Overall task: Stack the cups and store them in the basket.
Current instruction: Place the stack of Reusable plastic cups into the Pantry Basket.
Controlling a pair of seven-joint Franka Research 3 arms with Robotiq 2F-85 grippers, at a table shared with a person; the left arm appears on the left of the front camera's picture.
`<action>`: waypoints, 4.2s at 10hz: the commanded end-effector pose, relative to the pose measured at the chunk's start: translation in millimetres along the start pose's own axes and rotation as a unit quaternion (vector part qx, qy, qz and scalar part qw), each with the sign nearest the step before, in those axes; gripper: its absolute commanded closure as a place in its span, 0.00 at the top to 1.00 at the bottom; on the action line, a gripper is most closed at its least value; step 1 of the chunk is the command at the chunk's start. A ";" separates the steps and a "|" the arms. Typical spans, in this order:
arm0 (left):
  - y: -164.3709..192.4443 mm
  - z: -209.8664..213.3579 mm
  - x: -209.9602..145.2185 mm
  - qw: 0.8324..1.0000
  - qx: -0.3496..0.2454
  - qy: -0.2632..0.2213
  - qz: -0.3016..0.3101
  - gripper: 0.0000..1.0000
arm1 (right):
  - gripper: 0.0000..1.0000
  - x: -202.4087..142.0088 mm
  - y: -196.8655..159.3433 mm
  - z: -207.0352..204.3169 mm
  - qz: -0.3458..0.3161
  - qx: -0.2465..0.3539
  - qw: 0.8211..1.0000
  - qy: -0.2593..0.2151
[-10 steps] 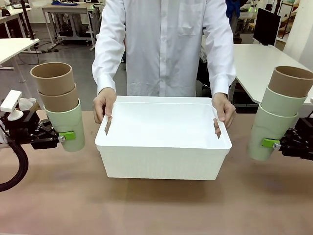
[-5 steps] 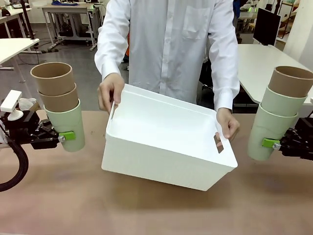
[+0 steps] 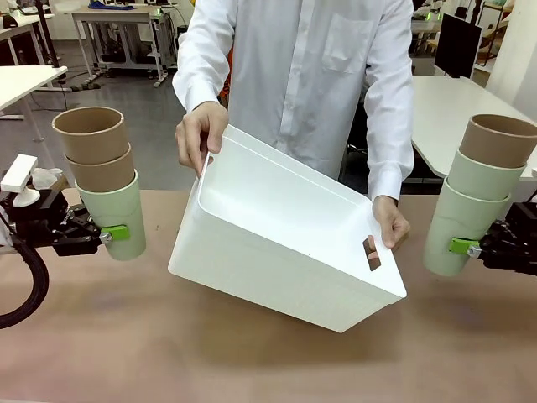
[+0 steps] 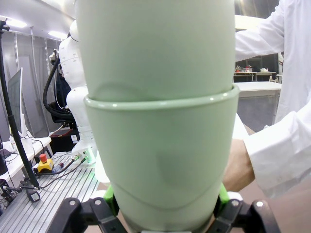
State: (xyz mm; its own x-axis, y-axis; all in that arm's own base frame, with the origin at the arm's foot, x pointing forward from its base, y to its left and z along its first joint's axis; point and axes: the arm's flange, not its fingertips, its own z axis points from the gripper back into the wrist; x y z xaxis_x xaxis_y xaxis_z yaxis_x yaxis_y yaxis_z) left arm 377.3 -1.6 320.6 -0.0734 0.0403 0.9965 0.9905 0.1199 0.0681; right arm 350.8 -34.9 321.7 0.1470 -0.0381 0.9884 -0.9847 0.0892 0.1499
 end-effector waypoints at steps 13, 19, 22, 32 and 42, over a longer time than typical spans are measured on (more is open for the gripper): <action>-2.2 -1.8 2.6 1.000 -0.003 -0.003 -0.008 0.85 | 0.85 153.8 90.7 -186.0 0.095 -0.140 0.927 0.334; -2.2 -1.8 2.6 1.000 -0.003 -0.003 -0.008 0.85 | 0.85 90.9 87.2 -219.3 0.067 -0.155 0.882 0.439; -2.2 -1.8 2.6 1.000 -0.003 -0.003 -0.008 0.85 | 0.85 56.9 86.4 -232.9 0.058 -0.144 0.864 0.479; -2.2 -1.8 2.6 1.000 -0.003 -0.003 -0.008 0.85 | 0.85 28.9 71.4 -261.1 0.055 -0.124 0.860 0.492; -2.2 -1.8 2.6 1.000 -0.003 -0.003 -0.008 0.85 | 0.85 47.5 30.4 -318.4 0.061 -0.162 0.838 0.518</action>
State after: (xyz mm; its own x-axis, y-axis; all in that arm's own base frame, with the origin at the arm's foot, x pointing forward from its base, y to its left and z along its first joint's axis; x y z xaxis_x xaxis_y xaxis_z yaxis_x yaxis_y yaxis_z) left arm 377.5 -2.5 319.9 -0.0715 0.0400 0.9966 0.9908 0.1176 0.0663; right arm 351.2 268.7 372.3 0.2040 0.8624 0.4634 -0.9480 0.2922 -0.1265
